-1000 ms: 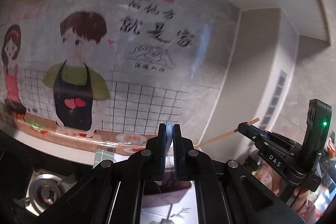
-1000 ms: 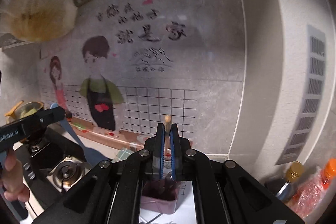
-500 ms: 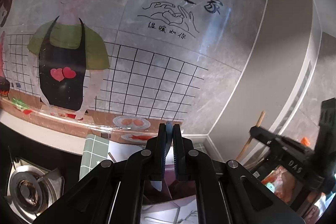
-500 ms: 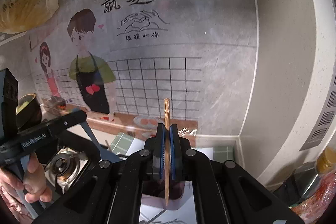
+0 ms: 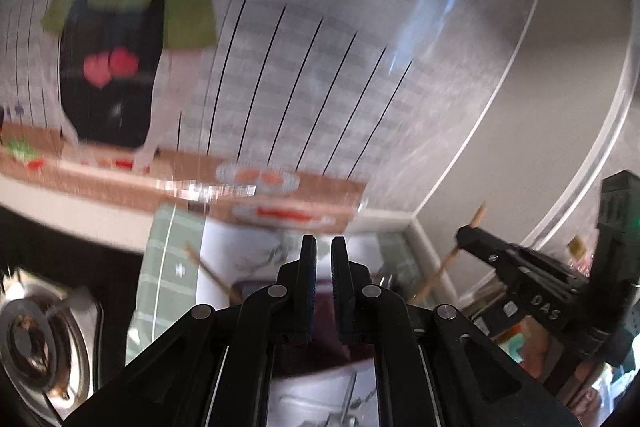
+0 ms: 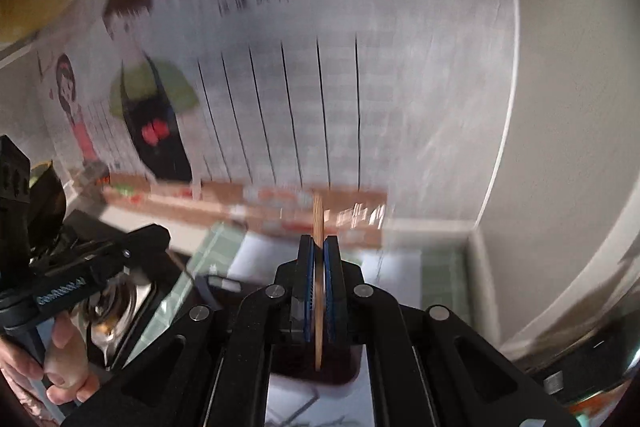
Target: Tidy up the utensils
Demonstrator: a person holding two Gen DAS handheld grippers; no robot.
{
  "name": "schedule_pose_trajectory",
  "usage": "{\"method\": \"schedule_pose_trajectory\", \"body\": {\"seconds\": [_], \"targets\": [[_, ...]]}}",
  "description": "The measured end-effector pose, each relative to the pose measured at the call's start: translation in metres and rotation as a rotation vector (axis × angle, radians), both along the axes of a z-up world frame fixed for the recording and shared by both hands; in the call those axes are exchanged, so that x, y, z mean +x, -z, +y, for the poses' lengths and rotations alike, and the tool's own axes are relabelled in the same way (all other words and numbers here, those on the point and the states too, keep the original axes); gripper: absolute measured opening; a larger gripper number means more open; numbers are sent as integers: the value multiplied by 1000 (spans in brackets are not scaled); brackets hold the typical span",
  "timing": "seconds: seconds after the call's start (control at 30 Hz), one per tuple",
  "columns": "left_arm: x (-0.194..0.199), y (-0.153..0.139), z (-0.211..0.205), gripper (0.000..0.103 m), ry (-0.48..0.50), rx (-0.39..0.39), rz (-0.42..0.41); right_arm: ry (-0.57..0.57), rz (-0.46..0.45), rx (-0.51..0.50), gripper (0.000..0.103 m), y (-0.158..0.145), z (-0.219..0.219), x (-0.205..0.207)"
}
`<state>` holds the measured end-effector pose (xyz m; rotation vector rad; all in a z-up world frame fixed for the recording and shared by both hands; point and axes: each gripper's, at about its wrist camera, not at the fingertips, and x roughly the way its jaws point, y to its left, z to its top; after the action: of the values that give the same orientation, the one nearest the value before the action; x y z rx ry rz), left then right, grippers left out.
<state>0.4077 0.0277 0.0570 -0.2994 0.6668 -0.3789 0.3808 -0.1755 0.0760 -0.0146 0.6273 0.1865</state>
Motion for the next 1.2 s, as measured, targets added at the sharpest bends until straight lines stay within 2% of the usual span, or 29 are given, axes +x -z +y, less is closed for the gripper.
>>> {"method": "schedule_pose_trajectory", "body": {"seconds": [0.03,0.07,0.1,0.23,0.3,0.37,0.5,0.57,0.63,0.73,0.83,0.93,1.03,1.1,1.13,1.17,1.2], "targets": [[-1,7,2,16,-3,0,26,-8,56,11,16,13,-2,6],[-3,13,3,23,-6,2,42,-9,78,15,24,20,-3,8],[-5,18,5,31,-12,7,54,-9,105,17,28,29,-4,9],[-27,32,12,44,-58,43,65,0,136,5,34,51,-9,-2],[-38,36,15,53,-76,54,66,1,145,-4,43,58,-12,-13],[-53,39,18,57,-98,77,66,3,148,-33,57,64,-12,-23],[-76,45,24,64,-137,150,77,-19,132,-124,74,75,-6,-54],[-90,49,26,65,-152,196,89,-50,135,-136,89,81,-4,-66],[-100,54,27,67,-160,240,103,-90,148,-161,93,89,0,-75],[-116,68,26,70,-158,313,135,-136,188,-214,92,113,13,-82],[-132,88,23,70,-135,349,177,-146,248,-203,92,139,22,-79],[-142,101,24,70,-137,329,209,-98,286,-165,85,159,29,-68],[-147,111,28,70,-152,282,247,-69,294,-172,84,172,39,-57],[-149,116,29,70,-163,266,272,-59,310,-205,69,181,43,-51],[-149,117,29,70,-163,264,277,-62,325,-210,46,184,44,-50],[-148,118,30,70,-163,261,282,-79,362,-200,38,189,43,-50],[-148,119,30,70,-162,259,286,-81,354,-200,35,189,42,-53]]}}
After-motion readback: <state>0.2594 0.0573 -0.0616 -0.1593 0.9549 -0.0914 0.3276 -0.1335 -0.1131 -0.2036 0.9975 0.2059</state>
